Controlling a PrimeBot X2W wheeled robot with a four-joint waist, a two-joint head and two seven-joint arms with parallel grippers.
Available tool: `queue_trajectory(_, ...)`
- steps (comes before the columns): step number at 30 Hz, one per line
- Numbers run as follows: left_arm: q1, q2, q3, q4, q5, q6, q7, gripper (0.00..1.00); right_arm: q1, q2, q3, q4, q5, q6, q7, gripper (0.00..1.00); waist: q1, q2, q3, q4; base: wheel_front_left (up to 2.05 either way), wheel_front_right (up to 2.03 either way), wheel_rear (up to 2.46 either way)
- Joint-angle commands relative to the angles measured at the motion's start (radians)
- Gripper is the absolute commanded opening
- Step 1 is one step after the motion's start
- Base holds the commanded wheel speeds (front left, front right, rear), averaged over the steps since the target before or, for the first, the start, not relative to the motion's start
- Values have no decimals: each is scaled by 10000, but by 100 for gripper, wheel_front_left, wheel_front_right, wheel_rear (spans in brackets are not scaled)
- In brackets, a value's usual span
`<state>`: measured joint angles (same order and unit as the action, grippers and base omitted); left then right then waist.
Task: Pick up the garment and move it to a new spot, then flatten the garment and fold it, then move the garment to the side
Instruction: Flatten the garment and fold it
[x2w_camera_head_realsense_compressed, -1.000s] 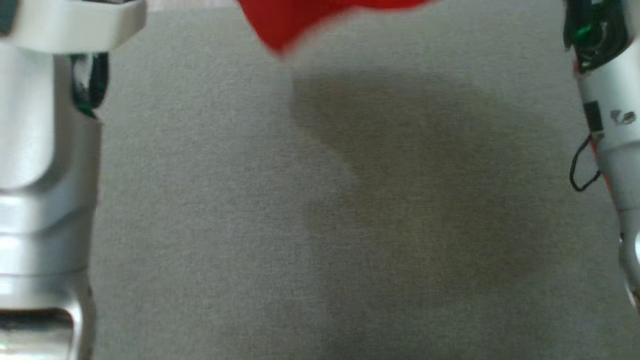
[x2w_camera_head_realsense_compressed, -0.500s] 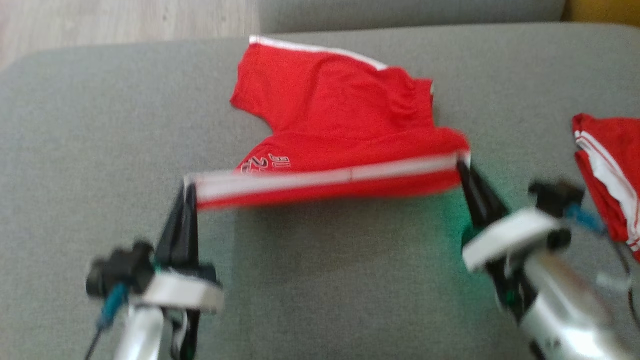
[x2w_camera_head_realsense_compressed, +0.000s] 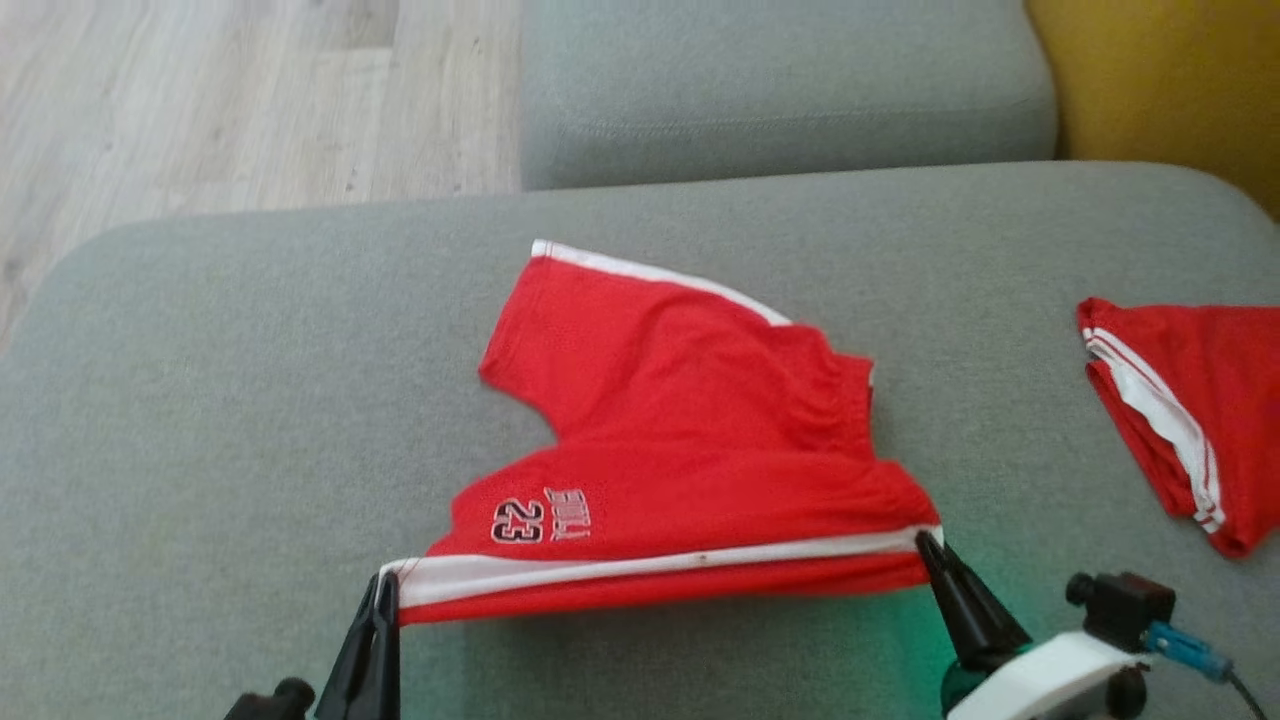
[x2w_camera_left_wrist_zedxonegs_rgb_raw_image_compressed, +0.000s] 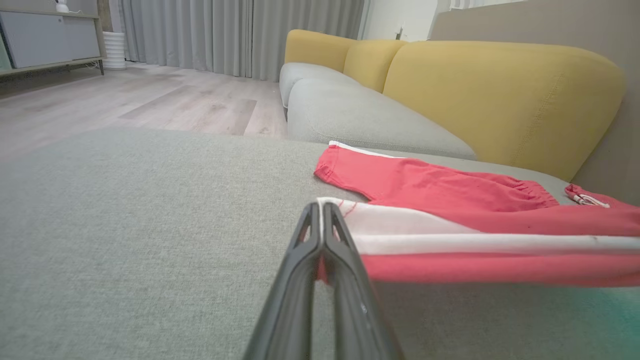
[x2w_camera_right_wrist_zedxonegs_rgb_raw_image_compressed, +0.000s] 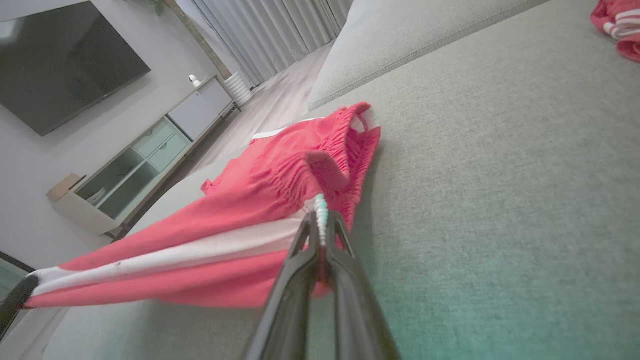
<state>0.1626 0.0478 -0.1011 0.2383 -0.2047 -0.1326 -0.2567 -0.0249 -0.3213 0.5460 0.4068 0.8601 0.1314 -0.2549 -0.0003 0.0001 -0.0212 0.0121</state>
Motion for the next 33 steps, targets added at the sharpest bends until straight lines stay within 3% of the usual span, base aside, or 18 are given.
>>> queue_trajectory(1,-370,28,314,-393,-50,24,-51,0,-209,-275,68,-321,116,-7,-68,0,3,-1,4,-16,0,0,0)
queue_trajectory(7,-1601,145,124,-497,112,22,-51,0,-689,-149,240,-785,637,-7,72,0,3,-1,466,-172,0,0,0)
queue_trajectory(15,-5934,1529,-1278,822,-531,21,-51,0,-2833,697,-187,-581,1563,-7,839,0,3,-1,2160,-589,0,0,0)
queue_trajectory(22,-8942,2548,-2911,2913,-1878,20,-51,0,-4218,1348,-527,-35,2101,-7,1113,0,3,-1,3365,-1171,0,0,0)
queue_trajectory(33,-10912,3354,-3996,4637,-2686,20,-51,0,-5107,1794,-136,437,2157,-7,438,0,3,-1,4197,-1900,0,0,0)
